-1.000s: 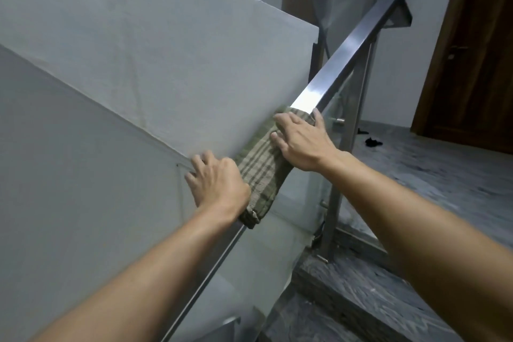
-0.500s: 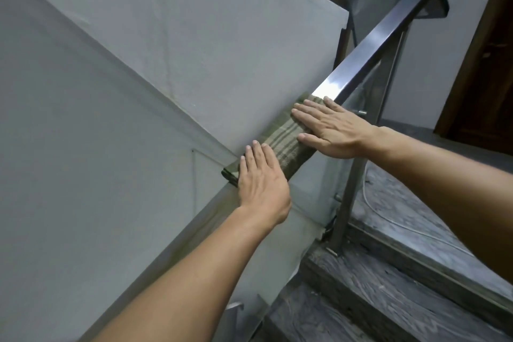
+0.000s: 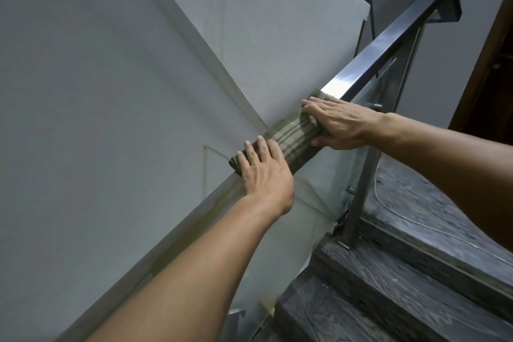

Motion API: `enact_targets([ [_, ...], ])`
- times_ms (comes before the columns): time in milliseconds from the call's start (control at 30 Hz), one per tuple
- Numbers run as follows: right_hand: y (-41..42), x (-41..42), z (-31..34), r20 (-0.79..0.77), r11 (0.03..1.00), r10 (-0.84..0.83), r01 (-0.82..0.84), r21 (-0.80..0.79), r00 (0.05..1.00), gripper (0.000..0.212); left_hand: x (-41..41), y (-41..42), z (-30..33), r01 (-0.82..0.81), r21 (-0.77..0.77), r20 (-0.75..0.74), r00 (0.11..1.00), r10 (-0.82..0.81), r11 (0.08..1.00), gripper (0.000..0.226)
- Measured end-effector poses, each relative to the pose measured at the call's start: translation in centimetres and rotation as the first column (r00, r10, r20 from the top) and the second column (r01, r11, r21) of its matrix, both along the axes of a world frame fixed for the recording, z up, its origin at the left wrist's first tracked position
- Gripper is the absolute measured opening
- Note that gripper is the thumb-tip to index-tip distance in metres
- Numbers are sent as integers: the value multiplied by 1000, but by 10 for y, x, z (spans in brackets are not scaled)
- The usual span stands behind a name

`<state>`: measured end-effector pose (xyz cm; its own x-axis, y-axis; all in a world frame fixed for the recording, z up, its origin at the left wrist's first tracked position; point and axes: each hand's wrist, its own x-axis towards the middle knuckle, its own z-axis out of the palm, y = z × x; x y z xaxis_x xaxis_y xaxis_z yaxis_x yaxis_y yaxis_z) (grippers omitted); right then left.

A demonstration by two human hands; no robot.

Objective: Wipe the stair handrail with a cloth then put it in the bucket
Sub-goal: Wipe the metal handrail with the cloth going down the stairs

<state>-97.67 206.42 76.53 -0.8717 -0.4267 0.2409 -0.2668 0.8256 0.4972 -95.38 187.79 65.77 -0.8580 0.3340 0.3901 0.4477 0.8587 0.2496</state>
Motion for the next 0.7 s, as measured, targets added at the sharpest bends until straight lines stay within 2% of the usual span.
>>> enact_targets([
  [100,-11,6,-13,-6,997,-67,67,30,998,82,6,-10,-14,-26,8,-32,999,26,1000,87],
  [267,-32,13,-40,-21,999,-34,35,39,999,79,16,-39,-41,-44,-3,-97,994,43,999,82],
  [700,-99,39,-90,-17,996,89,-88,32,996,76,46,-106,-86,-126,-19,-57,990,125,992,85],
])
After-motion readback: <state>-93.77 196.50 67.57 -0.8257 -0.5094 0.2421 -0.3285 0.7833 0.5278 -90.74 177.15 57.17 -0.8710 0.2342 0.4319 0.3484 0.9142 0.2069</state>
